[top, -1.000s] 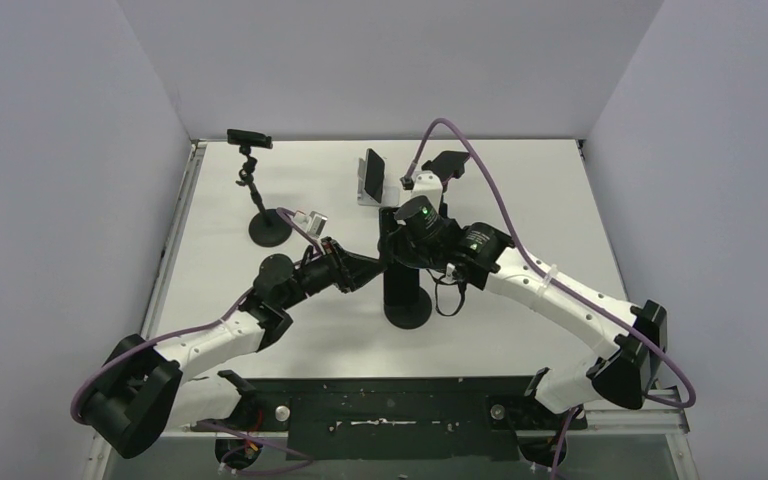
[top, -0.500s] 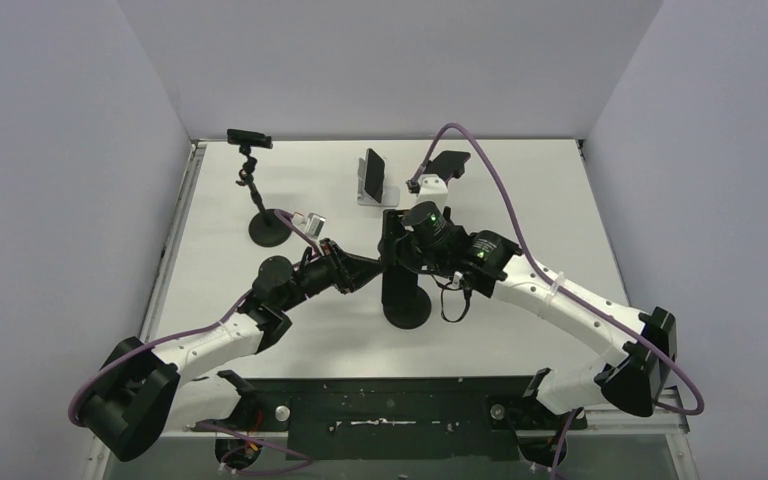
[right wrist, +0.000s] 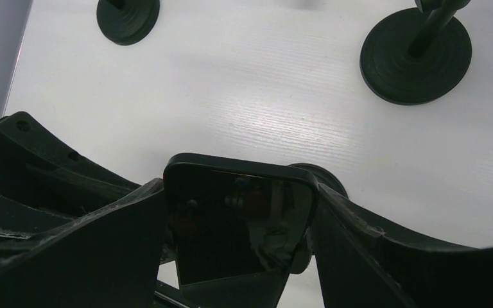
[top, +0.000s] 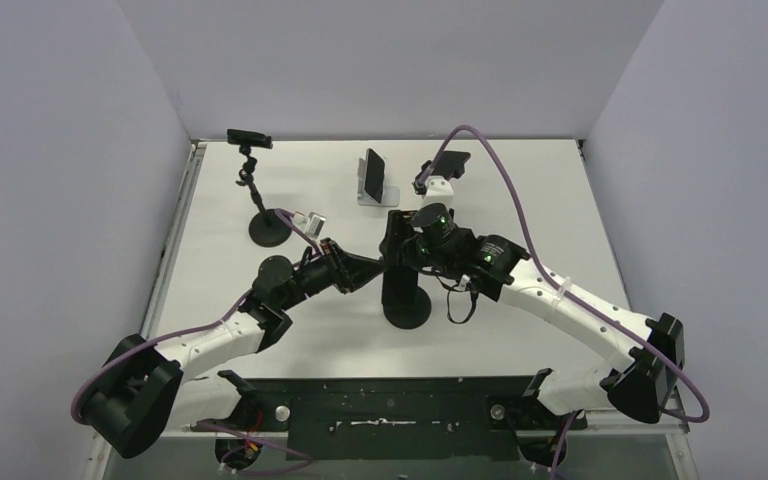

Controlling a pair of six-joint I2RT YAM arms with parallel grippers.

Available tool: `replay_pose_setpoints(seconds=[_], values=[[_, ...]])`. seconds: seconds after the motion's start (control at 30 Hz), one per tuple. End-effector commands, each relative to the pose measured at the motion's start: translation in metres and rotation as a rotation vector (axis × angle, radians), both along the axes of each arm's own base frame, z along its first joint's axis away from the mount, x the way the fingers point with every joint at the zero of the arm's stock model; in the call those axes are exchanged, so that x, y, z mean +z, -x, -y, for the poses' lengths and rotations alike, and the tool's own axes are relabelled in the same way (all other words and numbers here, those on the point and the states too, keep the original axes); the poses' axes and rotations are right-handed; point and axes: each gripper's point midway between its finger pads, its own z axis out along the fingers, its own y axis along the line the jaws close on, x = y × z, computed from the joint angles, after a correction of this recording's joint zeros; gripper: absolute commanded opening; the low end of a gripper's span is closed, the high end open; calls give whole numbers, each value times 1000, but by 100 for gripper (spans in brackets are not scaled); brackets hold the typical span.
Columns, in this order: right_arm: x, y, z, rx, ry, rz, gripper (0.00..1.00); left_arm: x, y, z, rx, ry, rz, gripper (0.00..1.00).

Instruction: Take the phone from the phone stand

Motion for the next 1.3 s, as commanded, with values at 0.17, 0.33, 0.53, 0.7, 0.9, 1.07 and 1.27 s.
replay_pose_setpoints(seconds=[0.17, 0.33, 0.53, 0.7, 0.9, 1.07, 1.27], values=[[2, 5, 15, 12, 98, -49, 0, 10, -13, 2, -30, 12, 48, 20], [7, 4, 8, 26, 95, -49, 0, 20, -10, 5, -55, 20, 76, 38], [9, 3, 1, 41, 100, -51, 0, 24, -11, 8, -68, 14, 89, 46], [9, 3, 0, 42, 101, -52, 0, 27, -12, 11, -88, 22, 94, 45], [10, 3, -1, 40, 98, -50, 0, 25, -6, 15, -123, 21, 92, 40], [8, 3, -2, 41, 102, -53, 0, 19, -3, 16, -132, 12, 83, 18], [1, 3, 5, 20, 109, -51, 0, 14, -7, 2, -47, 69, 38, 0]])
